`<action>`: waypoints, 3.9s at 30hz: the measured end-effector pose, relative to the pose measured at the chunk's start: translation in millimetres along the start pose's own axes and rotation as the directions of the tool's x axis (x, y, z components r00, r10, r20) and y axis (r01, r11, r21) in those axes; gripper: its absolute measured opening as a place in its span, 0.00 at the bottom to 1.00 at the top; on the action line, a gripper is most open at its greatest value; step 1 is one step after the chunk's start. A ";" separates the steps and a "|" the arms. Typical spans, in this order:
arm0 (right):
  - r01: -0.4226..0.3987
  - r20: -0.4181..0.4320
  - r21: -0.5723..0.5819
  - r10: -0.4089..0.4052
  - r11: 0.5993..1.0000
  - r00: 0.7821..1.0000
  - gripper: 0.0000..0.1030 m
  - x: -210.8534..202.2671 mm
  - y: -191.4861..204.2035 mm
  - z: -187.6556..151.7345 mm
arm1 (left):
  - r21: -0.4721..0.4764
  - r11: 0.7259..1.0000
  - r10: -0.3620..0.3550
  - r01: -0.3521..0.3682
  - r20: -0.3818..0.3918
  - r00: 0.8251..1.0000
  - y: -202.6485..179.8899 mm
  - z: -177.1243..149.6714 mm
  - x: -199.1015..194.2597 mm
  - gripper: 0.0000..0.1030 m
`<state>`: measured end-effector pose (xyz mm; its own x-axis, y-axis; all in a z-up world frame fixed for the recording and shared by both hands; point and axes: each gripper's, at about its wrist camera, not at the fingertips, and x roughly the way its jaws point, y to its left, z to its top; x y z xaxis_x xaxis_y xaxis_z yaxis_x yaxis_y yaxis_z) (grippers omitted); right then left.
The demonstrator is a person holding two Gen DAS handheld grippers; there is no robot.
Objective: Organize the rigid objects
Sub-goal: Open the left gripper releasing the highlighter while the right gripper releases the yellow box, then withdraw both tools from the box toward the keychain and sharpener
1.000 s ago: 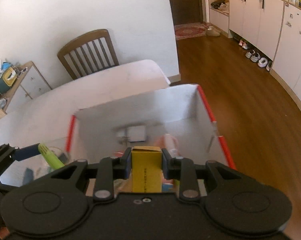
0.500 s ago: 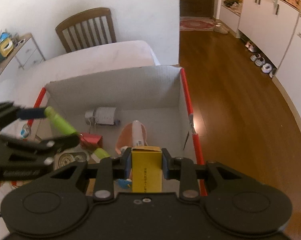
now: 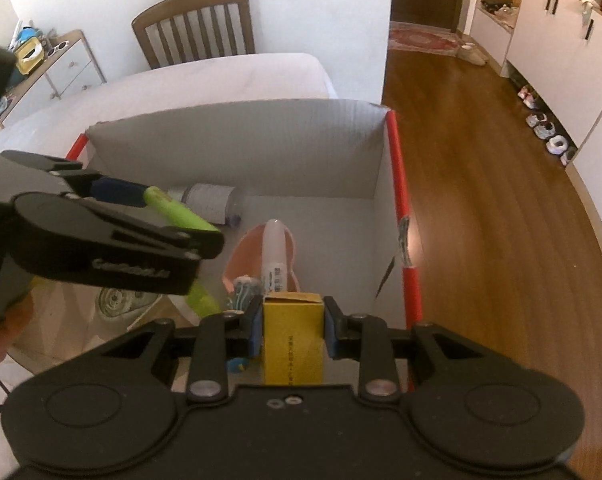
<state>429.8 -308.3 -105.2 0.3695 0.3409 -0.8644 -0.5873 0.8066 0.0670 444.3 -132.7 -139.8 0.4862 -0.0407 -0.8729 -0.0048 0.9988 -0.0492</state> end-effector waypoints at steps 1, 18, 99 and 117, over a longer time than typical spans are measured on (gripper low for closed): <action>-0.003 -0.004 -0.004 0.003 1.000 1.000 0.27 1.2 -0.3 -0.2 | -0.006 1.000 -0.001 0.001 -0.013 1.000 0.1 -0.1 2.9 0.79; -0.057 -0.017 -0.024 0.056 0.998 0.998 0.33 3.4 -8.3 -0.8 | -0.104 0.995 -0.011 0.000 -0.103 0.995 9.8 -0.5 25.0 0.79; -0.073 0.233 -0.127 0.101 0.989 0.967 0.98 -44.4 261.9 -31.5 | -0.110 0.990 -0.054 0.088 0.281 0.958 224.8 -154.2 -169.6 0.98; -0.023 0.194 -0.173 0.057 0.985 0.979 0.94 38.3 299.1 -19.1 | -0.157 0.987 -0.004 0.039 0.217 0.976 271.8 -160.8 -96.8 0.98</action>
<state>254.5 -63.2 -127.8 0.4682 0.4733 -0.7462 -0.7113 0.7029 -0.0005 255.5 138.3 -146.8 0.6641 -0.0376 -0.7467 -0.1234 0.9795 -0.1590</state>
